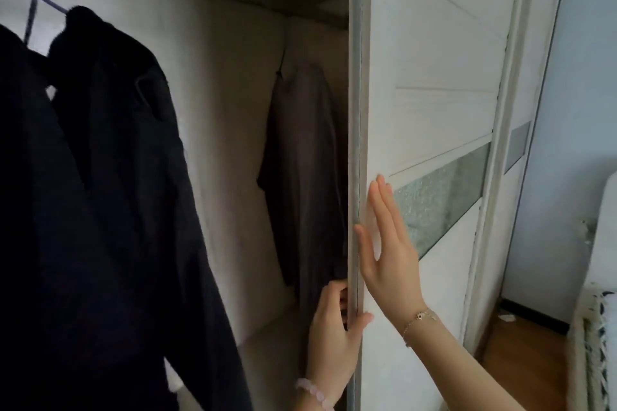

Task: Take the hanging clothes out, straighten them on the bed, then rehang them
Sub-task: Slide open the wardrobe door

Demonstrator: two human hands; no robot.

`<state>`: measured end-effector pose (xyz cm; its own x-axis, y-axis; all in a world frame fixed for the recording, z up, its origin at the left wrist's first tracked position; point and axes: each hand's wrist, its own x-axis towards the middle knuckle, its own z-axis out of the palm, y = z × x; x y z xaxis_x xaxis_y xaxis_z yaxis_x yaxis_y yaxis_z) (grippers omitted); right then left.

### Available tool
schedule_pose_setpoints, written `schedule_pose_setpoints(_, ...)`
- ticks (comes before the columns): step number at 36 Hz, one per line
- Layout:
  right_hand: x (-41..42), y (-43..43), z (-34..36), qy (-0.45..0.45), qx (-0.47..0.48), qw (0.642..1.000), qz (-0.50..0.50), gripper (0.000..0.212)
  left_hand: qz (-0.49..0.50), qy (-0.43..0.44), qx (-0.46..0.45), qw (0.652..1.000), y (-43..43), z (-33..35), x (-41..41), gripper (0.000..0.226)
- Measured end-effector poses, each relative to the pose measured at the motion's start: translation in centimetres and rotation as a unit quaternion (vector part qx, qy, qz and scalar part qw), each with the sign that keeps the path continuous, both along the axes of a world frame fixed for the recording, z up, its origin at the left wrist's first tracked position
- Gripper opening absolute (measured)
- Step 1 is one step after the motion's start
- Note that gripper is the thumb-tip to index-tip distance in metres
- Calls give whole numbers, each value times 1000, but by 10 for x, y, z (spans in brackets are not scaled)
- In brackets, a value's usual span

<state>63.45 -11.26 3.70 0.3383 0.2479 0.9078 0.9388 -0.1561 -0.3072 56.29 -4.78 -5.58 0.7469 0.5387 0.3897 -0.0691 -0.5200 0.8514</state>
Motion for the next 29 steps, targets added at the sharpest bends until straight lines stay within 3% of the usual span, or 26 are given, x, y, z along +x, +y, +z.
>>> schedule_pose_setpoints(2, 19, -2, -1, 9, 4, 1000, -12, 60, -16, 3, -15, 1000, -2, 4, 17, 42)
schedule_pose_setpoints(5, 44, -6, -2, 17, 5, 1000, -24, 62, -38, 0, -36, 999, -1, 6, 45, 82)
schedule_pose_setpoints(8, 66, -11, 1, 22, 8, 999, -38, 61, -61, 17, -37, 997, -3, 11, 71, 70)
schedule_pose_setpoints(11, 86, -14, 2, 35, 19, 998, -44, 58, -62, 12, -35, 997, -1, 10, 95, 78)
schedule_pose_setpoints(17, 119, -16, 1, 50, 42, 996, -53, 59, -65, 11, -45, 997, -9, 12, 127, 53)
schedule_pose_setpoints(20, 125, -18, 1, 37, 39, 998, -43, 58, -59, 20, -50, 997, -9, 14, 133, 52)
schedule_pose_setpoints(22, 126, -18, 1, 21, 38, 998, -42, 58, -48, 28, -56, 997, -8, 13, 134, 56)
schedule_pose_setpoints(26, 121, -16, 3, 46, 72, 996, -10, 55, -13, 38, -46, 998, -10, 12, 133, 84)
schedule_pose_setpoints(29, 110, -20, 14, 62, 101, 993, 12, 49, -5, 72, -24, 997, -10, 18, 133, 77)
